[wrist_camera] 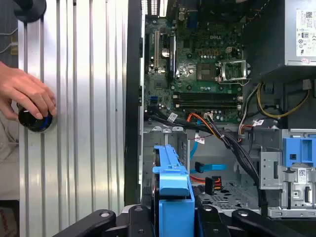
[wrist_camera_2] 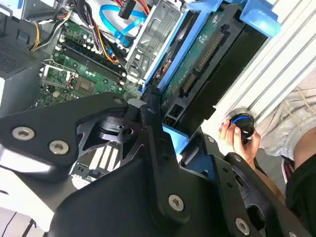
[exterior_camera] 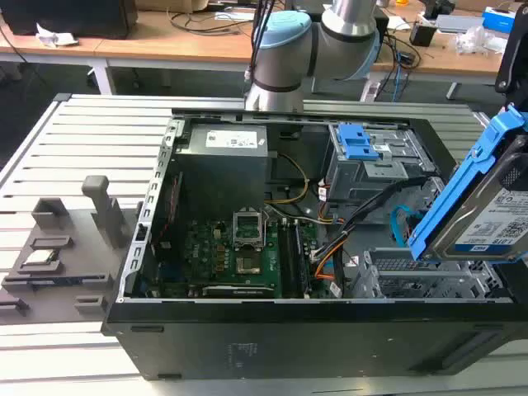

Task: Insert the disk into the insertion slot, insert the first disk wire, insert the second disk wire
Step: 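Insert the disk into the insertion slot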

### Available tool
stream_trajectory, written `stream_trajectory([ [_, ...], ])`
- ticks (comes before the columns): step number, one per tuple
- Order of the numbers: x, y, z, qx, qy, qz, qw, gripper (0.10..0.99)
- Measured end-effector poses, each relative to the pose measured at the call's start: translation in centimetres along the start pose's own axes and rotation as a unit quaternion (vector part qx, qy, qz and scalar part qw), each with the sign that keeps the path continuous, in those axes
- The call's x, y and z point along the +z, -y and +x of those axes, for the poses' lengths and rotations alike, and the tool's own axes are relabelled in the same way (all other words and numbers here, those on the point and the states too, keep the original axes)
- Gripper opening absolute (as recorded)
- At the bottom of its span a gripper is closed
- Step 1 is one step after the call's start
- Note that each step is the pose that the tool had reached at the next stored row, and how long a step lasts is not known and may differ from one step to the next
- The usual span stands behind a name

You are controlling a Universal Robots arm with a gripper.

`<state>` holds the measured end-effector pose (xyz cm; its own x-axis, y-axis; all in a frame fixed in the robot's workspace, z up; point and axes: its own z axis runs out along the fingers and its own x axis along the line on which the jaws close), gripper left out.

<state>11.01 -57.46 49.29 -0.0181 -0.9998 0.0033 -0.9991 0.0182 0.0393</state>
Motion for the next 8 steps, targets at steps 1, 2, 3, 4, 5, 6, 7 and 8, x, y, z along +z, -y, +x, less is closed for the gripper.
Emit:
stream_trajectory([
  [1, 0.05, -0.26, 0.01, 0.000, 0.0001, 0.0000, 1.0000, 0.365],
  [2, 0.17, -0.35, 0.00, 0.000, 0.0000, 0.0000, 1.0000, 0.365],
  [3, 0.30, -0.41, 0.01, 0.000, 0.0000, 0.0000, 1.0000, 0.365],
  [4, 0.46, -0.50, 0.01, 0.000, 0.0000, 0.0000, 1.0000, 0.365],
  [5, 0.68, -0.60, -0.02, 0.000, 0.0000, 0.0000, 1.0000, 0.365],
  [6, 0.80, -0.62, -0.09, 0.000, -0.0001, 0.0000, 1.0000, 0.365],
  [7, 0.91, -0.68, -0.15, 0.000, 0.0000, 0.0000, 1.0000, 0.365],
  [8, 0.99, -0.73, -0.24, 0.000, 0.0000, 0.0000, 1.0000, 0.365],
])
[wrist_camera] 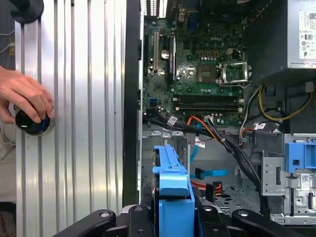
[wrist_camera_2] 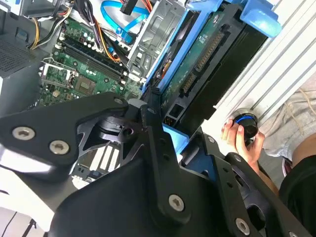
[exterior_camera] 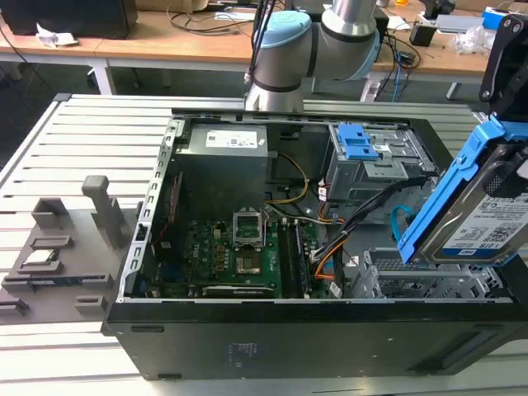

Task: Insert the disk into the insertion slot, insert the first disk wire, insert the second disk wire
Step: 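Insert the disk into the insertion slot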

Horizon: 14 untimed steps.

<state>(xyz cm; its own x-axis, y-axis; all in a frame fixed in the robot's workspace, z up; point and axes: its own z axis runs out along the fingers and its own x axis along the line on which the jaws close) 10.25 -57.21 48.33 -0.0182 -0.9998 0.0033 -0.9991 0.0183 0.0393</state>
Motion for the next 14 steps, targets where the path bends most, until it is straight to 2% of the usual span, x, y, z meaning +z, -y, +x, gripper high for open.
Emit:
stream_trajectory([
  [9, 1.31, -0.22, -1.16, 0.000, 0.0000, 0.0000, 1.0000, 0.365],
  [10, 1.64, -0.23, -1.53, 0.000, 0.0000, 0.0000, 1.0000, 0.365],
  [12, 2.22, -0.25, -1.81, 0.000, 0.0000, 0.0000, 1.0000, 0.365],
  [14, 2.49, -0.33, -1.91, 0.001, 0.0000, 0.0000, 1.0000, 0.365],
])
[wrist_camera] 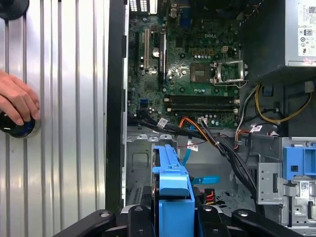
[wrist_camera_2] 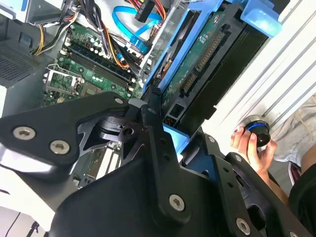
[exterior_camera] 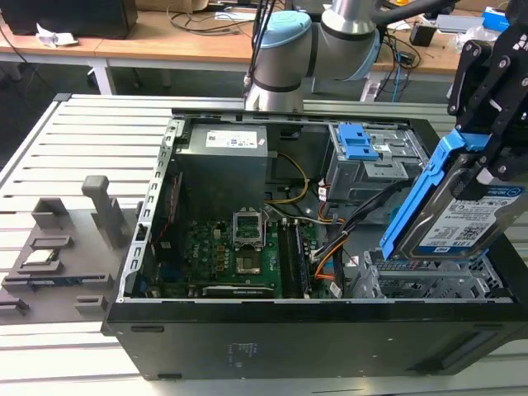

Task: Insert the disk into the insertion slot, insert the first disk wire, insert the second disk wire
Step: 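Insert the disk into the insertion slot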

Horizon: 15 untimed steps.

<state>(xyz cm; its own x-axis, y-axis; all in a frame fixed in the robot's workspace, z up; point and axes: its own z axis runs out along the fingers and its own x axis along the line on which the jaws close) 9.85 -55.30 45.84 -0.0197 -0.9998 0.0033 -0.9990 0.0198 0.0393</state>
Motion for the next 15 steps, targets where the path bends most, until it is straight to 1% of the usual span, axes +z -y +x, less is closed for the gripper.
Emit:
stream_trajectory([
  [2, 0.42, -0.11, -0.15, 0.003, 0.0001, 0.0000, 1.0000, 0.365],
  [6, 1.27, -0.14, -0.17, 0.015, 0.0005, 0.0000, 0.9999, 0.365],
  [7, 1.38, -0.13, -0.17, 0.017, 0.0006, -0.0001, 0.9999, 0.365],
  [12, 2.04, -0.11, -0.17, 0.019, 0.0007, 0.0000, 0.9998, 0.365],
  [14, 2.35, -0.10, -0.17, 0.019, 0.0008, -0.0001, 0.9998, 0.365],
  [15, 2.64, -0.09, -0.17, 0.019, 0.0007, -0.0001, 0.9998, 0.365],
])
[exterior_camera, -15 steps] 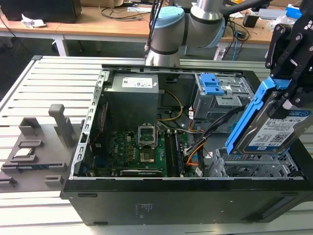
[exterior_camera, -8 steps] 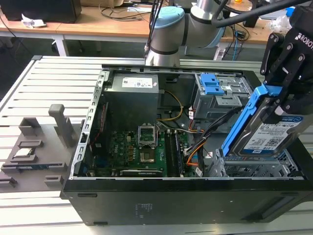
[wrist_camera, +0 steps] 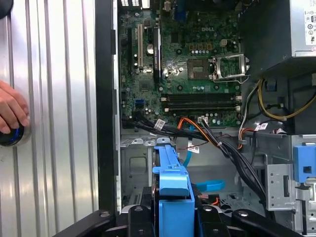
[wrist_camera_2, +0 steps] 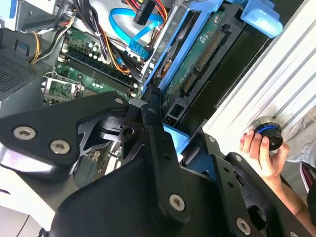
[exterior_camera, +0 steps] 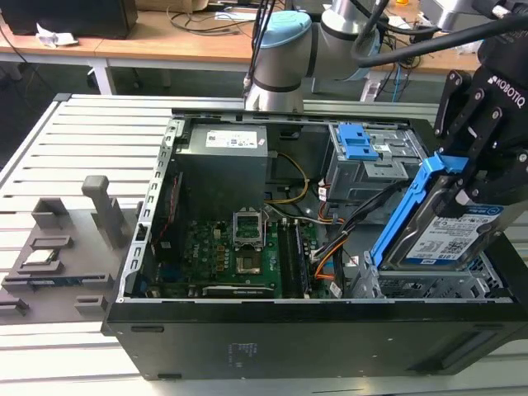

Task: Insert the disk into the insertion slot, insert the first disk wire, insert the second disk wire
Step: 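Insert the disk into the insertion slot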

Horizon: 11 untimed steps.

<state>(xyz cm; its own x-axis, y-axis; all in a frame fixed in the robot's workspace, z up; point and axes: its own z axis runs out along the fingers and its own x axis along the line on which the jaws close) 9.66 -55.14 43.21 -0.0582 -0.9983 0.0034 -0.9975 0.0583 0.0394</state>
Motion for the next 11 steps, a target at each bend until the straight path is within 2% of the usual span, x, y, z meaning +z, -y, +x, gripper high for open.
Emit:
stream_trajectory([
  [11, 2.02, 0.05, -0.01, 0.000, 0.0000, 0.0000, 1.0000, 0.365],
])
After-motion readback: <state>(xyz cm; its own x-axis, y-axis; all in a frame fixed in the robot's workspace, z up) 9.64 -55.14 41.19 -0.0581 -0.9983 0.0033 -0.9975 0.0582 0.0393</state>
